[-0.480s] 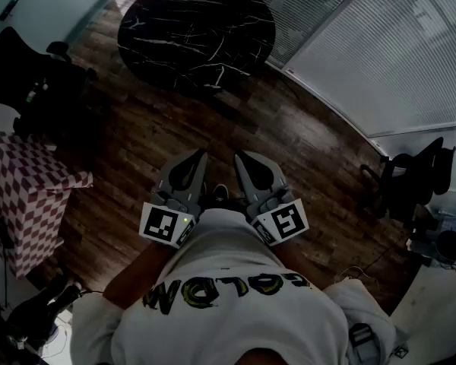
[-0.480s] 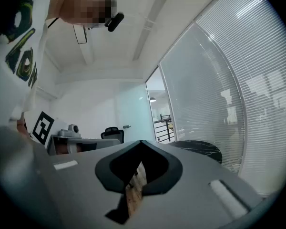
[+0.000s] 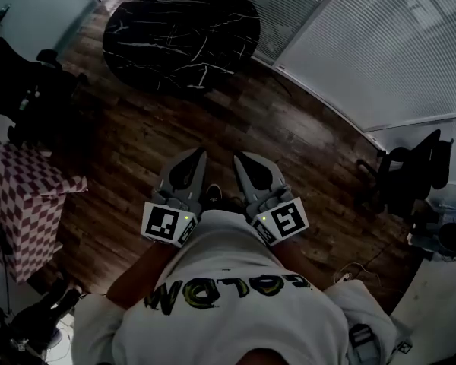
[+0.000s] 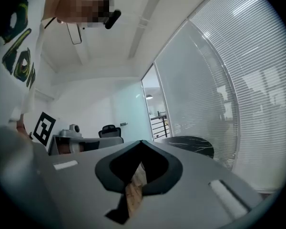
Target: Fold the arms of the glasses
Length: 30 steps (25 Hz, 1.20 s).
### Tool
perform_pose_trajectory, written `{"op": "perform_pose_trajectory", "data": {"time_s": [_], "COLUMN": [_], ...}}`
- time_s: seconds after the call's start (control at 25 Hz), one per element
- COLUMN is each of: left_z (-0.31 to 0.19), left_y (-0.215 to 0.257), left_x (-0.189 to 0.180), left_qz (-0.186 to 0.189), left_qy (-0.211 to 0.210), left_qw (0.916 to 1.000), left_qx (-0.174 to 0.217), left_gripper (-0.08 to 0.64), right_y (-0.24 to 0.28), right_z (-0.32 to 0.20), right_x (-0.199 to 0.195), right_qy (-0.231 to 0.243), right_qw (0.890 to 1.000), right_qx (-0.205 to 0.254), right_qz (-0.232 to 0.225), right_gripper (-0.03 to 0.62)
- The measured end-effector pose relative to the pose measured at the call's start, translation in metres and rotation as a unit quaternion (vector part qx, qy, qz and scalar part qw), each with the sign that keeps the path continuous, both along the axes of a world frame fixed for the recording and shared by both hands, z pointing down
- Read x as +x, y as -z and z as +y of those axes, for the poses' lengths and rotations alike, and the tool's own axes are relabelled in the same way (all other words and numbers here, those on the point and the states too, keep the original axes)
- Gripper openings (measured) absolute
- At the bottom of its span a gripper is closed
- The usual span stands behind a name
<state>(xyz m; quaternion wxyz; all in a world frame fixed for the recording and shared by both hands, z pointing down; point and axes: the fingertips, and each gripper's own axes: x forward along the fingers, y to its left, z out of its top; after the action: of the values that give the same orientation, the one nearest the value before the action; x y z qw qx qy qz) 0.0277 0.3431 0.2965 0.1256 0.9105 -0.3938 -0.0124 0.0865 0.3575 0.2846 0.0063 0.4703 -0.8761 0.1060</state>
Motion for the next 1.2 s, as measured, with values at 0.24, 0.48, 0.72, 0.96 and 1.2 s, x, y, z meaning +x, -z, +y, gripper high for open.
{"op": "perform_pose_trajectory", "data": {"time_s": [0.24, 0.48, 0.72, 0.96, 1.2], "left_z": [-0.002, -0.031, -0.102, -0.203, -0.287], "left_y": [-0.01, -0.024, -0.037, -0.025, -0.018], "left_x": [0.015, 0.003, -0.021, -0.065, -0.101], "left_qz": [-0.005, -0.008, -0.011, -0.006, -0.007], "left_qy": [0.002, 0.016, 0.015, 0.023, 0.016], "left_qw": [0.9999, 0.9995, 0.9994, 0.9995, 0.9997], "left_qx": [-0.014, -0.025, -0.027, -0.021, -0.015], "left_gripper": [0.002, 0.002, 0.002, 0.002, 0.002], "right_y": [-0.011, -0.024, -0.032, -0.016, -0.014], "right_z": [-0.007, -0.039, -0.109, -0.205, -0.289], "right_x": [0.017, 0.002, -0.02, -0.058, -0.094], "right_qy": [0.0, 0.02, 0.023, 0.024, 0.022], "right_qw": [1.0, 1.0, 0.999, 0.999, 0.999], "right_qx": [-0.009, -0.019, -0.026, -0.009, -0.007], "right_qz": [-0.006, -0.007, 0.001, 0.021, 0.035], "right_gripper": [0.002, 0.002, 0.002, 0.002, 0.002]}}
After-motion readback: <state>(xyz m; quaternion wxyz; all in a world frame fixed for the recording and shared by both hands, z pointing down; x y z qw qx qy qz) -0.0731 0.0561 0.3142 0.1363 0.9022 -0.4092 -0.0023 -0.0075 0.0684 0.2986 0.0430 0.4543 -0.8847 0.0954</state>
